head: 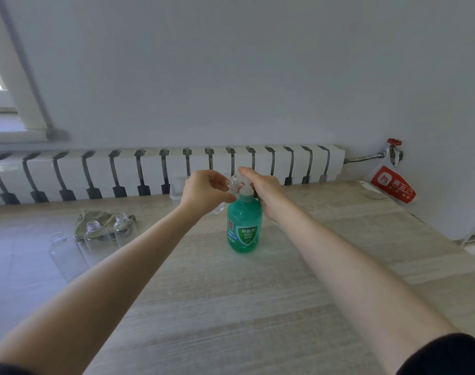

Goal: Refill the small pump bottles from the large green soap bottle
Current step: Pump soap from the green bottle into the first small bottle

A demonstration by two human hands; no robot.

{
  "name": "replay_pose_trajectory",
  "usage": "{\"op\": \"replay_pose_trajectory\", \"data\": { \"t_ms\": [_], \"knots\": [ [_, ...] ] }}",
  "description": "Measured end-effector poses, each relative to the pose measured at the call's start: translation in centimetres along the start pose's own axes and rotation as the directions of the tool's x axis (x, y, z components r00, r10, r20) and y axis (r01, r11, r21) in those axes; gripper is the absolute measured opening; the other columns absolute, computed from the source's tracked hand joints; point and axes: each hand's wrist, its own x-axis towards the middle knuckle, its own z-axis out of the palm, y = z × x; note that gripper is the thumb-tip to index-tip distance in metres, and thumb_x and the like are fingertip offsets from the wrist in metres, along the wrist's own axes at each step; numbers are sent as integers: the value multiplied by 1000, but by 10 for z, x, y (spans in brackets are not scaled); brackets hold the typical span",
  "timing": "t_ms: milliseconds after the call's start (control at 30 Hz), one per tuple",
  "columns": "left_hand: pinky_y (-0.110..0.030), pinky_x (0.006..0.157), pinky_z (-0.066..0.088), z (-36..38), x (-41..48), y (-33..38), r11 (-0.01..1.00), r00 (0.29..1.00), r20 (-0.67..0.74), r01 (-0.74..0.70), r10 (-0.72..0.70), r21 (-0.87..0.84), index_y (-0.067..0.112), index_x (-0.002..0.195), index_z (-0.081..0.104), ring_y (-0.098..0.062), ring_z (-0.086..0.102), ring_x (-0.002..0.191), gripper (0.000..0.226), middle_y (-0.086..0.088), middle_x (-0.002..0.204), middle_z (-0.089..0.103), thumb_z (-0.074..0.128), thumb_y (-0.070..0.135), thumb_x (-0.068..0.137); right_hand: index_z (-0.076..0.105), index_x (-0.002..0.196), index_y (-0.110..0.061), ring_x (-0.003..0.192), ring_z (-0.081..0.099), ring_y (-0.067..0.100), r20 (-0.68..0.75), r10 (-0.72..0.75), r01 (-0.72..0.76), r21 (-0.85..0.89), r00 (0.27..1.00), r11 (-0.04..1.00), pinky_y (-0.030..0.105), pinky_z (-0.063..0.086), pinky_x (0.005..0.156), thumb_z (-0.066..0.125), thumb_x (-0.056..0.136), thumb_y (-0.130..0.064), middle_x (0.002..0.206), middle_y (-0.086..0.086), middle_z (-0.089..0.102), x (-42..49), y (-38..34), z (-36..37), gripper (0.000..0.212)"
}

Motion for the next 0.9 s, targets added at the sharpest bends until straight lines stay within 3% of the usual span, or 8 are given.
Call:
{"op": "replay_pose_trajectory", "data": {
  "t_ms": [200, 533, 900],
  "knots": [
    [-23, 76, 51, -3, 2, 4, 1000, 1000, 13, 8, -7, -19, 9, 94, 67, -15, 66, 81, 33, -4, 88, 70, 83, 8, 66, 55, 125, -18, 109, 55, 22, 15, 34, -34, 17, 999, 999, 42, 42, 99, 64, 36, -73, 119, 3, 61, 0, -4, 3, 105],
    [-20, 73, 49, -2, 0, 4, 1000, 999, 25, 22, -22, -17, 8, 97, 67, -15, 65, 81, 34, -5, 89, 70, 83, 8, 67, 54, 127, -13, 115, 53, 23, -18, 11, -11, 21, 1000, 1000, 38, 43, 98, 68, 74, -56, 125, 4, 58, 2, -2, -2, 69],
    [-13, 65, 45, 1, -3, -3, 999, 999, 25, 38, -37, -32, 12, 90, 67, -11, 64, 77, 30, -2, 85, 69, 84, 9, 66, 61, 111, -12, 108, 56, 21, -51, -49, 49, 6, 997, 999, 40, 44, 100, 70, 79, -45, 116, 4, 62, 9, 5, -3, 47]
  ]
}}
